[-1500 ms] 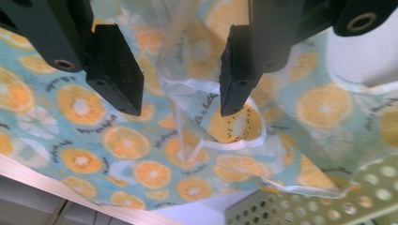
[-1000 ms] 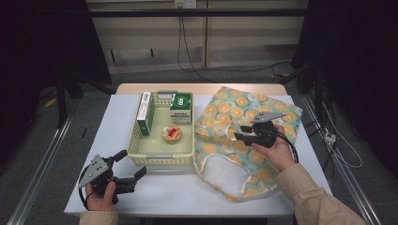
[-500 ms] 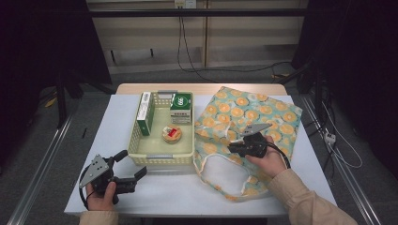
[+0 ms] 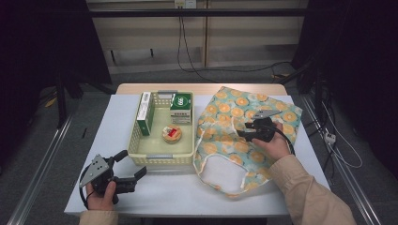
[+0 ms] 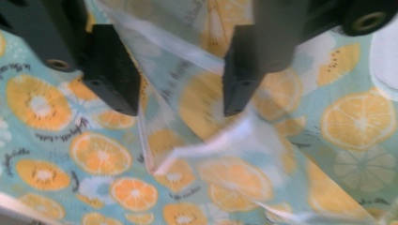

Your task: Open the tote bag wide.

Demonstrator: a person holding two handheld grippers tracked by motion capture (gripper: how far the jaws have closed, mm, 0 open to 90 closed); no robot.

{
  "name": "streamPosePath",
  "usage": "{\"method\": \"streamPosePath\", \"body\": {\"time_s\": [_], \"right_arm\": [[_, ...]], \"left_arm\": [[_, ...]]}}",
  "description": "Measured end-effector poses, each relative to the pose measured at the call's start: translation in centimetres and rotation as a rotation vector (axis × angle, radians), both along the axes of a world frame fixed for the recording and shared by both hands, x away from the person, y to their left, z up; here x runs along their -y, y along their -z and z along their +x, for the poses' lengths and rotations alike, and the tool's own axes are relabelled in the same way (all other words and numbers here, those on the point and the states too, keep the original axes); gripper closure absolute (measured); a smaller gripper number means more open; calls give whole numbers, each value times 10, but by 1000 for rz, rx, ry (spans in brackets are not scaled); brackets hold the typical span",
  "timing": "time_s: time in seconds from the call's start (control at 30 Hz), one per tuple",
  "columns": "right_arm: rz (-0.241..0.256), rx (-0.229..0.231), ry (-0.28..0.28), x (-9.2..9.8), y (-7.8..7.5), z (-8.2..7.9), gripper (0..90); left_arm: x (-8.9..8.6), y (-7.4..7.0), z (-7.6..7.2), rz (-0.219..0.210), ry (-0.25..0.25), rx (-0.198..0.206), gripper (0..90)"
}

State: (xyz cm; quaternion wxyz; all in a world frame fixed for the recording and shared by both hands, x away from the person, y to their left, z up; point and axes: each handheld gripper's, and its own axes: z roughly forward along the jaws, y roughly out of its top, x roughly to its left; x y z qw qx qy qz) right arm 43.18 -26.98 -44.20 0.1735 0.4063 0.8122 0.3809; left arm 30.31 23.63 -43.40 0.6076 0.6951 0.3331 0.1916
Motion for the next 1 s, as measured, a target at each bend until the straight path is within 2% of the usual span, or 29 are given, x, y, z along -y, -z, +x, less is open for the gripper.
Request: {"method": "streamPosePath", "body": {"time_s": [0.1,0.2,0.33,0.4,0.47,0.5,0.77,0.87,1.0], "right_arm": [[-16,-6,-2,0,5,-1,478],[5,-19,-29,-3,7,-3,479],[-15,-37,-63,-9,10,-8,390],[-45,-40,-66,-10,14,-10,344],[-71,-52,-78,-10,18,-10,324],[-64,-51,-68,-10,19,-11,338],[-65,-22,7,-2,18,-5,837],[-59,-35,15,-3,17,-6,885],[-27,-89,7,-4,12,-12,897]], "left_arm": [[0,0,0,4,1,0,26],[0,0,0,0,-2,-1,27],[0,-1,0,7,1,-1,27],[0,-1,-1,10,4,-1,27],[1,-1,-1,4,3,1,27],[1,-1,-1,4,4,1,27],[1,-1,-1,8,3,1,27],[0,-1,-1,4,-2,-1,27],[0,-1,-1,-2,-1,-1,27]]}}
